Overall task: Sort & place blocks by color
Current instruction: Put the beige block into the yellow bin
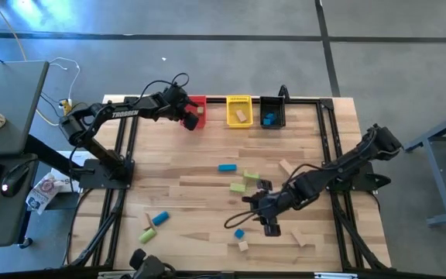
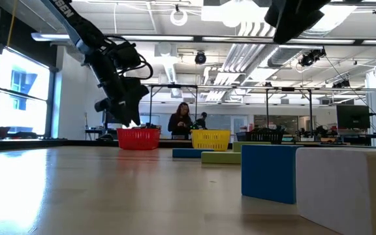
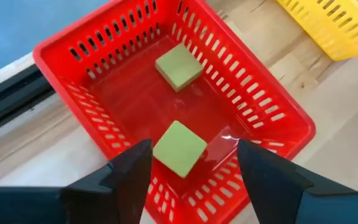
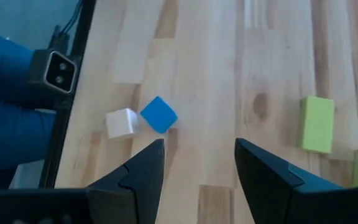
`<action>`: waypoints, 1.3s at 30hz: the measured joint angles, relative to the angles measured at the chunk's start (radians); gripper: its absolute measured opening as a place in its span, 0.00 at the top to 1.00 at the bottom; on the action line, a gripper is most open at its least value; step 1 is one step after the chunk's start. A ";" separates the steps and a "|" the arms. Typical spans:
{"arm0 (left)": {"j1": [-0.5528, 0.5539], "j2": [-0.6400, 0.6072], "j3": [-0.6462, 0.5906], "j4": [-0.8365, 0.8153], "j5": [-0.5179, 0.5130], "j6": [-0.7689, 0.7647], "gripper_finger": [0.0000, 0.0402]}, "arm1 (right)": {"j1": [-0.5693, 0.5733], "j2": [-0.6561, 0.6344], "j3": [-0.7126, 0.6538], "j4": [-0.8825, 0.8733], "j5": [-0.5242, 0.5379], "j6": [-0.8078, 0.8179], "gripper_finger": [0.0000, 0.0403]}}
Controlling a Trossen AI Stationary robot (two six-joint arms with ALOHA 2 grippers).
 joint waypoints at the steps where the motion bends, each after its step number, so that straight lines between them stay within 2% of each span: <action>1: 0.000 -0.003 0.013 -0.028 0.005 -0.001 0.44 | 0.005 0.000 0.000 0.003 0.002 -0.001 0.55; 8: -0.046 -0.074 0.075 -0.167 0.074 -0.003 0.44 | 0.028 0.001 0.000 0.114 0.003 -0.077 0.55; 14: -0.190 -0.187 0.075 -0.308 0.061 -0.042 0.45 | 0.060 0.026 0.000 0.191 0.007 -0.161 0.55; 21: -0.437 -0.275 0.075 -0.407 -0.048 -0.137 0.45 | 0.102 0.102 0.000 0.257 0.008 -0.208 0.55; 26: -0.571 -0.298 0.075 -0.459 -0.096 -0.220 0.45 | 0.134 0.156 0.000 0.322 0.016 -0.208 0.55; 33: -0.710 -0.297 0.074 -0.513 -0.120 -0.301 0.45 | 0.167 0.246 0.000 0.387 0.016 -0.203 0.55; 39: -0.772 -0.297 0.074 -0.512 -0.158 -0.337 0.45 | 0.172 0.303 0.000 0.424 0.024 -0.200 0.55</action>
